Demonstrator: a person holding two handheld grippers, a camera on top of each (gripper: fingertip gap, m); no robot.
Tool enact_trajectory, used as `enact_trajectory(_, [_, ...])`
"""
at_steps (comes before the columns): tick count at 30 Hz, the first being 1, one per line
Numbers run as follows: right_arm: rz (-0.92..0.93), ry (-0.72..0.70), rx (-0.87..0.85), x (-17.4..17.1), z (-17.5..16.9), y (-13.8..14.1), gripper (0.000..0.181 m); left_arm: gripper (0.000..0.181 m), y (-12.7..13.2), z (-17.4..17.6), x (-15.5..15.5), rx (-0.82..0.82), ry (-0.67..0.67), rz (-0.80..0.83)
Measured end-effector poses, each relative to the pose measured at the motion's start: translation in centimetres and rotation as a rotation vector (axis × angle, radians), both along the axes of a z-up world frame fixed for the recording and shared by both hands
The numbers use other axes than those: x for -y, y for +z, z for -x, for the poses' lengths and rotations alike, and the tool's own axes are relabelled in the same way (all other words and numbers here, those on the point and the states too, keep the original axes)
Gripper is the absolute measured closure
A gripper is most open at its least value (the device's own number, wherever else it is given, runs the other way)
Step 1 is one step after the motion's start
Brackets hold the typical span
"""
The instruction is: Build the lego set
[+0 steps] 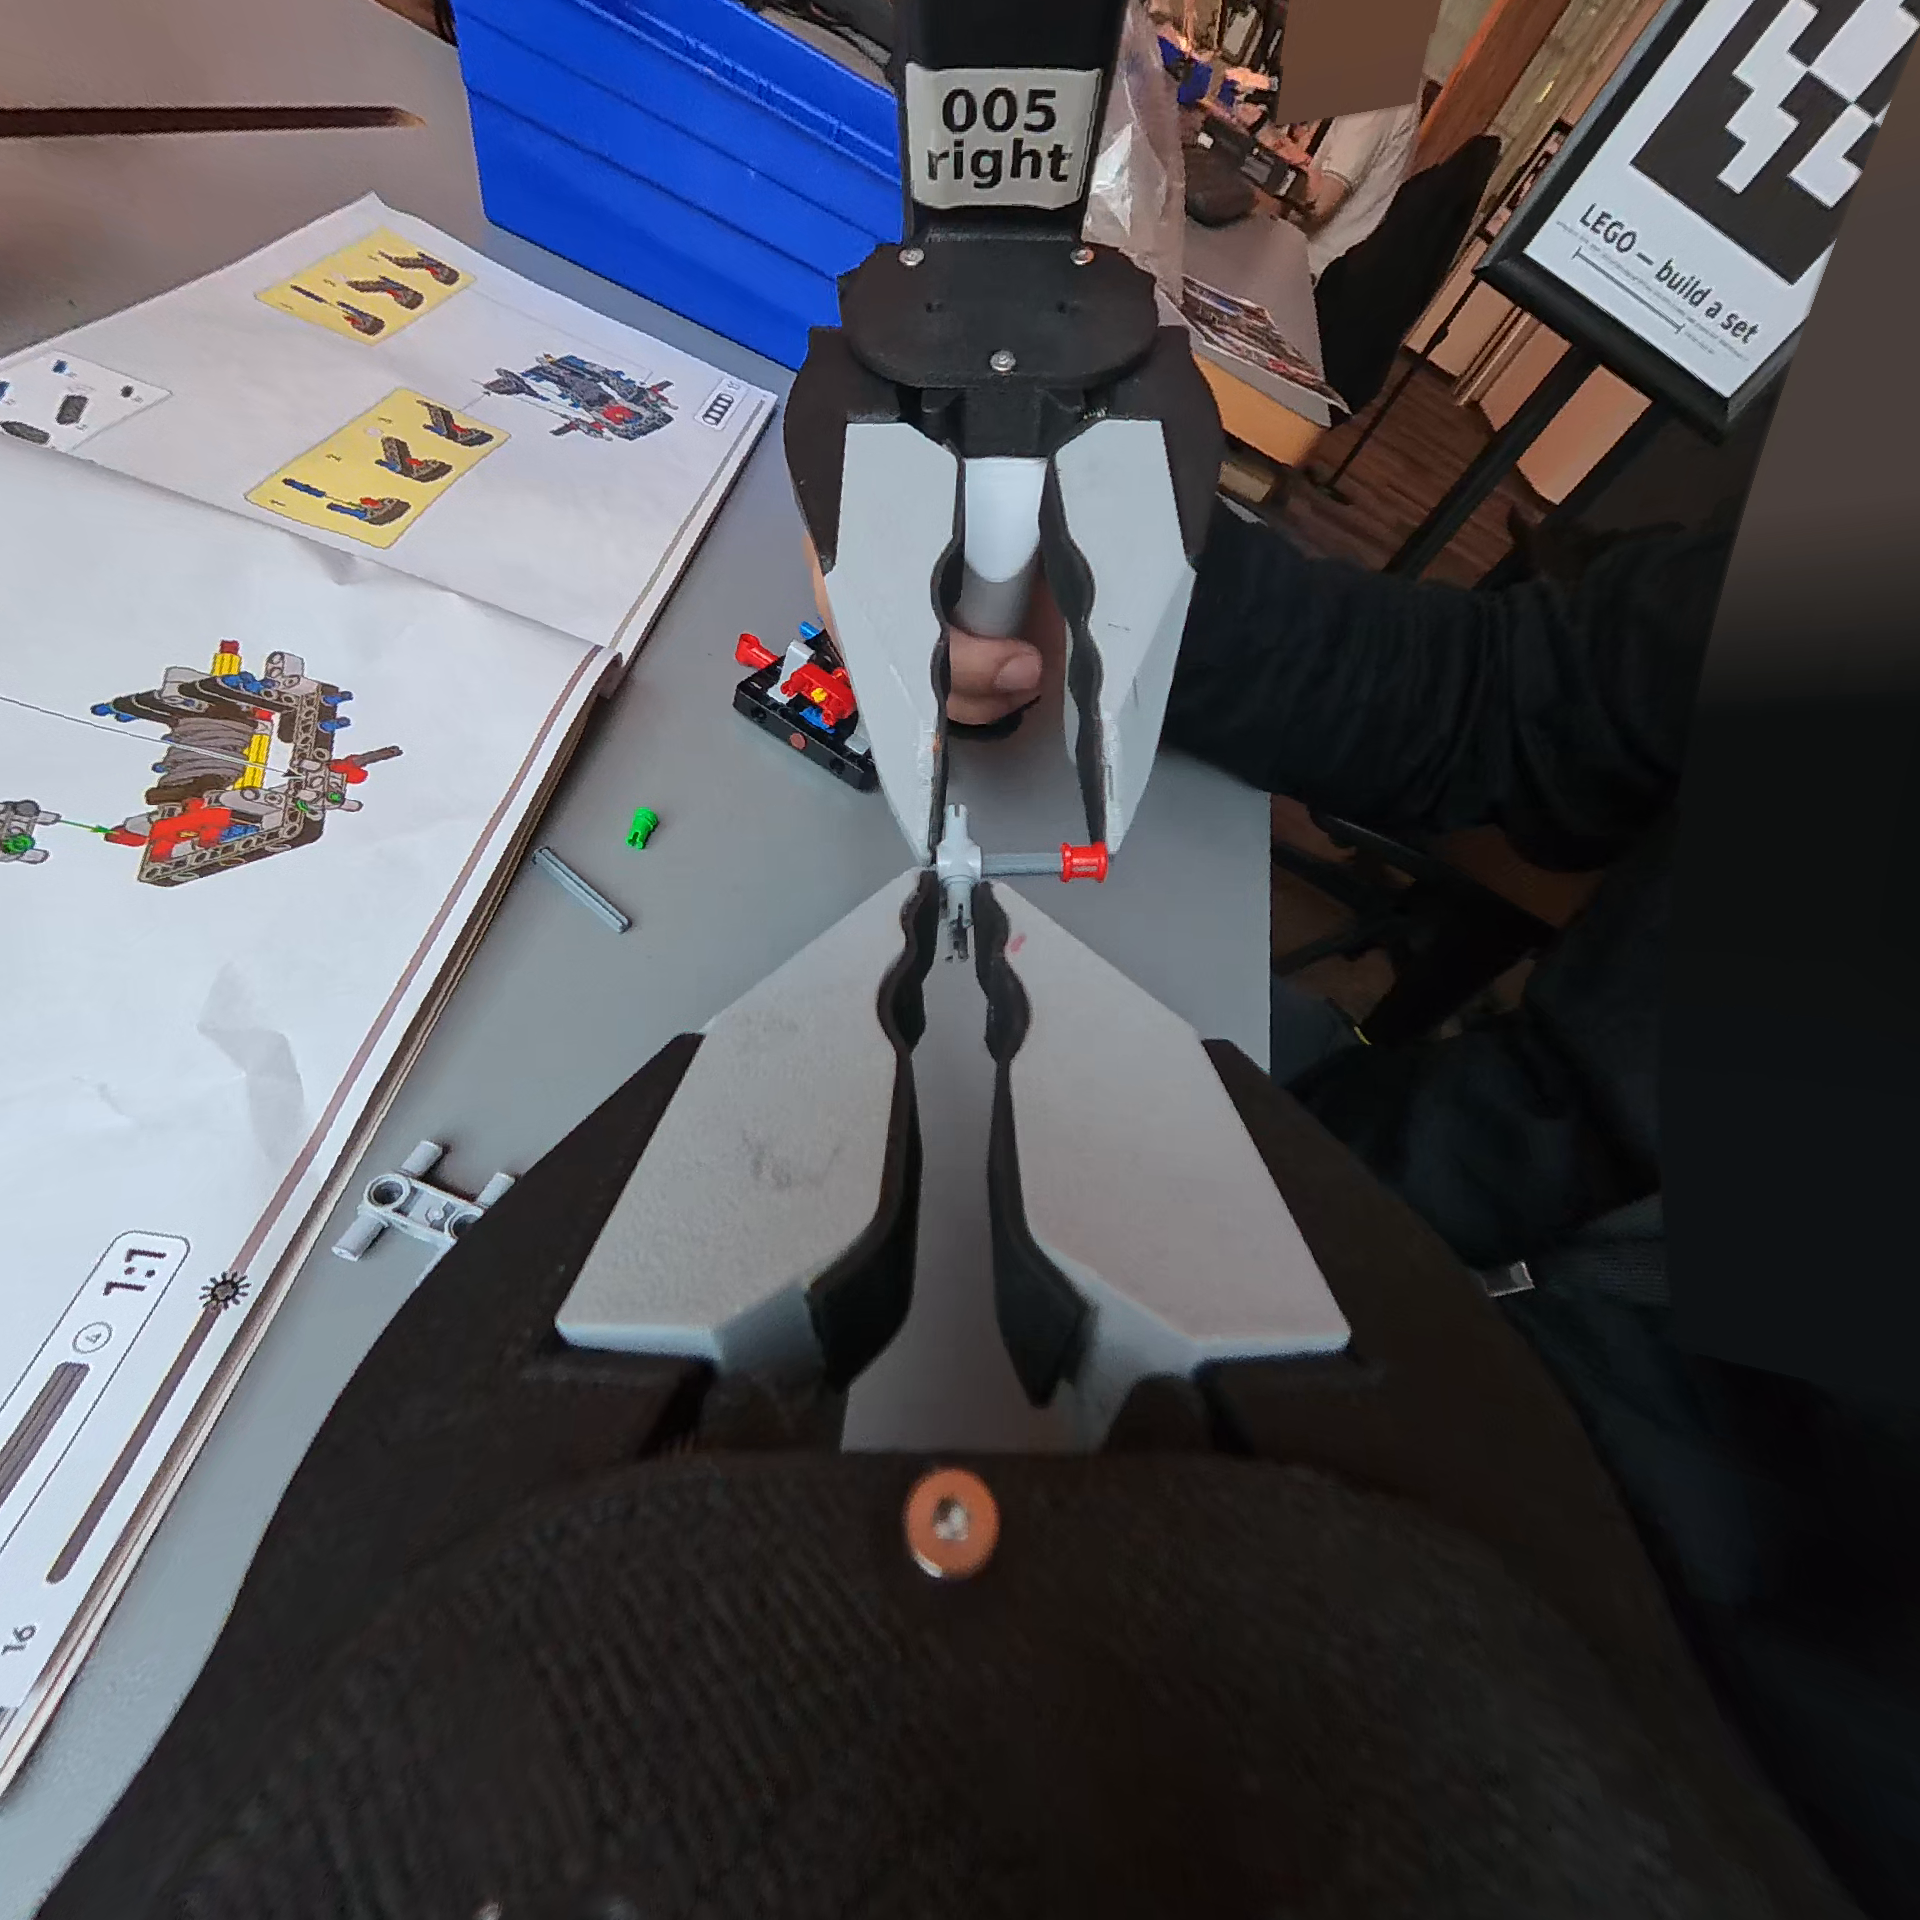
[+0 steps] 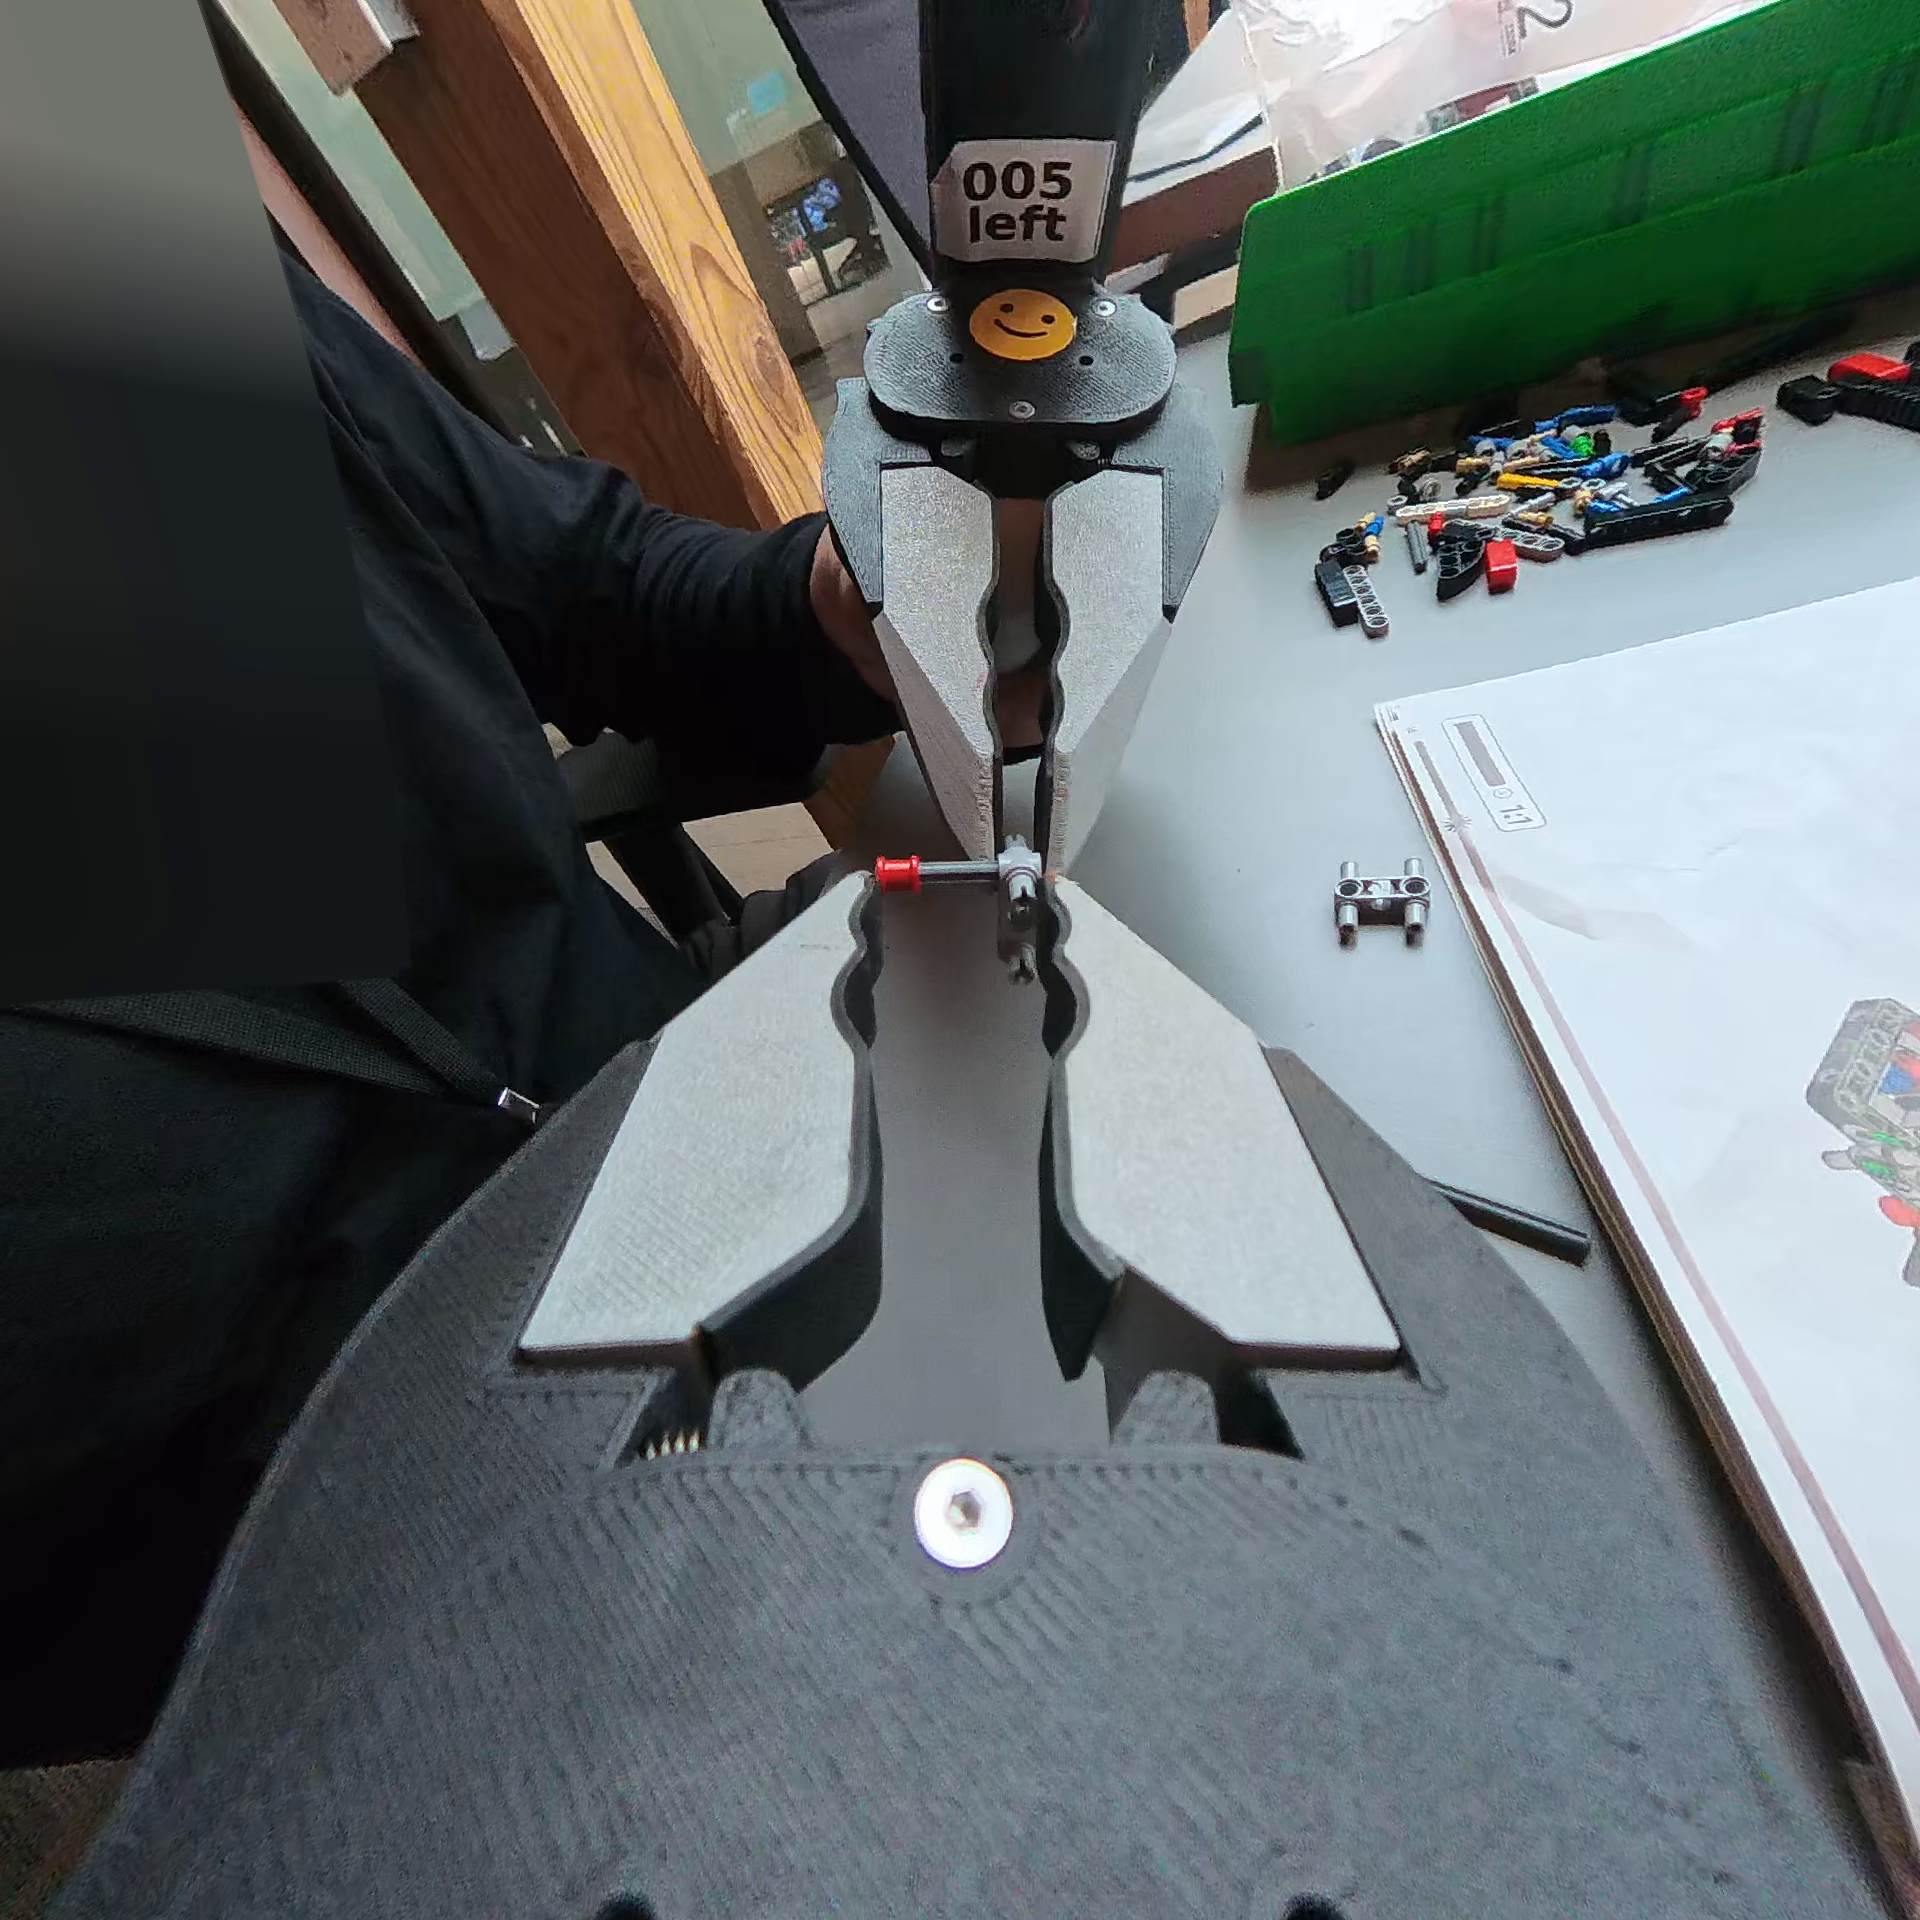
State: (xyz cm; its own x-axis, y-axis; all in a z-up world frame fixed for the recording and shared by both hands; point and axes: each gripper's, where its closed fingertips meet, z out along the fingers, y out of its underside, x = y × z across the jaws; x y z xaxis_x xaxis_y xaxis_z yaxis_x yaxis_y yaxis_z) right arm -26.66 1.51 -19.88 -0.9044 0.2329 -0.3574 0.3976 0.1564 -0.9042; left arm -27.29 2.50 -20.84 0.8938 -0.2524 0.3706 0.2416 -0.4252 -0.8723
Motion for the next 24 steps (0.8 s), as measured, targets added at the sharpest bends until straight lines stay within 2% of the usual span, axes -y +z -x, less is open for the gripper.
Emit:
enact_trajectory(17, [0.006, -0.014, -0.021, -0.03, 0.42, -0.26, 0.155, 0.177, -0.15, 0.43, -0.14, -0.141, 0.065, 0.037])
enact_trajectory(24, [-0.009, -0.036, -0.013, -0.01, 0.76, -0.63, 0.156, 0.177, -0.46, 0.74, -0.18, -0.150, 0.091, 0.053])
